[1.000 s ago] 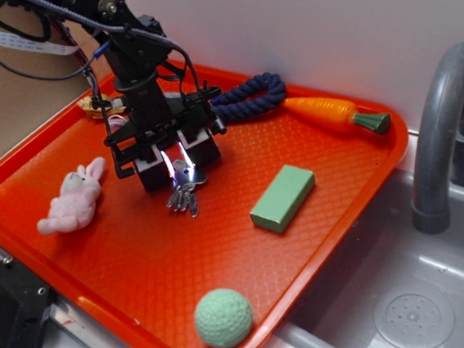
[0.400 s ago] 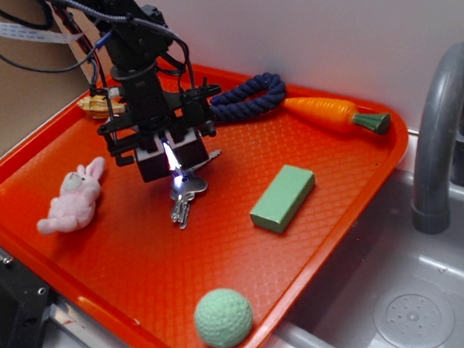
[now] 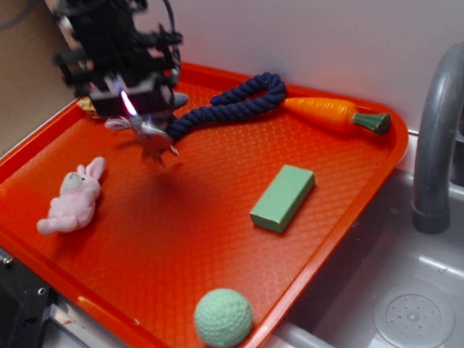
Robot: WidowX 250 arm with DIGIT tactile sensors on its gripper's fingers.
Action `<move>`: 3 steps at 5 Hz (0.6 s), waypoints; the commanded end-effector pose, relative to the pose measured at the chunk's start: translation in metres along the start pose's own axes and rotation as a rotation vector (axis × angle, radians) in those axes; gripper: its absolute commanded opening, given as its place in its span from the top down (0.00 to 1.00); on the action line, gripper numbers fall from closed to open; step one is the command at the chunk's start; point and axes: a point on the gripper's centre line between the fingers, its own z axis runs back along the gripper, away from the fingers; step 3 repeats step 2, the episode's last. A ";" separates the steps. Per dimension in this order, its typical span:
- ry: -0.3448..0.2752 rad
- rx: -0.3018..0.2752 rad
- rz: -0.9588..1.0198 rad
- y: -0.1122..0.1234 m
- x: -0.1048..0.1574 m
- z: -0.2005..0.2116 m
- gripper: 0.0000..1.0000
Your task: Grab the silver keys.
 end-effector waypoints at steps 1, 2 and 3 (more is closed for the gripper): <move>-0.132 -0.066 -0.459 0.016 0.045 0.095 1.00; -0.108 -0.041 -0.444 0.009 0.039 0.091 1.00; -0.108 -0.041 -0.444 0.009 0.039 0.091 1.00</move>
